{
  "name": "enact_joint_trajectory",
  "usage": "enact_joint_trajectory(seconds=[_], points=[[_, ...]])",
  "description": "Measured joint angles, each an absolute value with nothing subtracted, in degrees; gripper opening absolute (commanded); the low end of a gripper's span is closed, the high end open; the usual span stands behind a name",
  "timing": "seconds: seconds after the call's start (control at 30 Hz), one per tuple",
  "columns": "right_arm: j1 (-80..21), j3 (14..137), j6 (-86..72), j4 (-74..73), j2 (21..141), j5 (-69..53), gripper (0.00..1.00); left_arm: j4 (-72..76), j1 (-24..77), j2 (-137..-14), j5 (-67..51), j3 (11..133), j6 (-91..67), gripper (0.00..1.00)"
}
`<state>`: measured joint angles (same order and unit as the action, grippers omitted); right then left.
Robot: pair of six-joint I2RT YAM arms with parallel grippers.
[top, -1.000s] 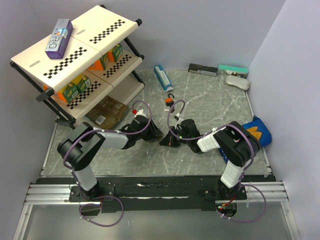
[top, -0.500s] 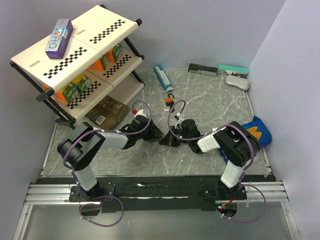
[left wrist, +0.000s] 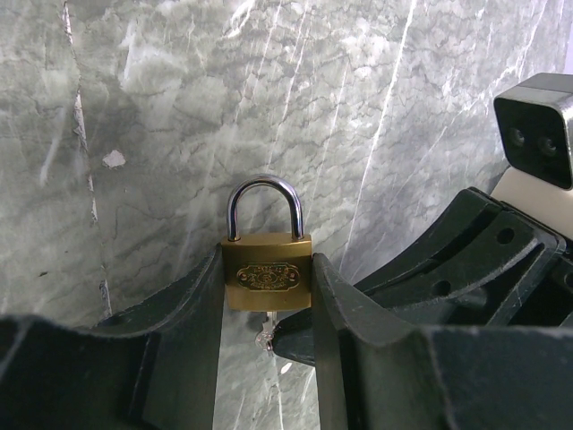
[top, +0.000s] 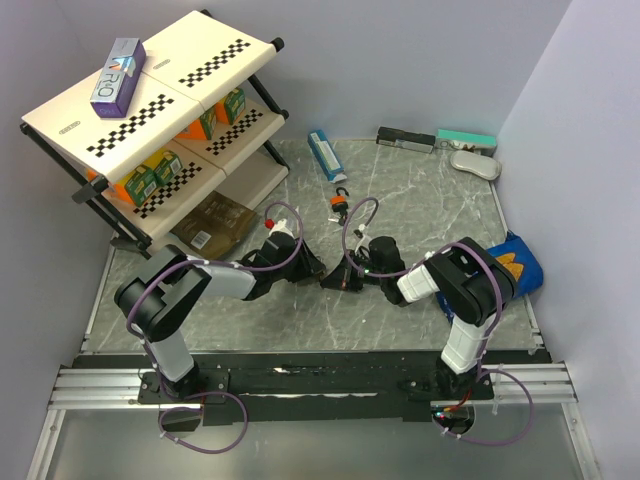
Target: Unlock with the key
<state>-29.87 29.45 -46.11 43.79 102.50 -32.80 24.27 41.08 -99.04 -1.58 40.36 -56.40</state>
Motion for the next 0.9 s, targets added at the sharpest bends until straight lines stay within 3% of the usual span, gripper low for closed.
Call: enact_joint_trajectory(seconds=[0.9], points=[[-29.8,28.4,-45.3,47.4,102.5,-29.1,0.00,22.4,44.4,-99.2,4.4,41.8,-55.2,0.01]])
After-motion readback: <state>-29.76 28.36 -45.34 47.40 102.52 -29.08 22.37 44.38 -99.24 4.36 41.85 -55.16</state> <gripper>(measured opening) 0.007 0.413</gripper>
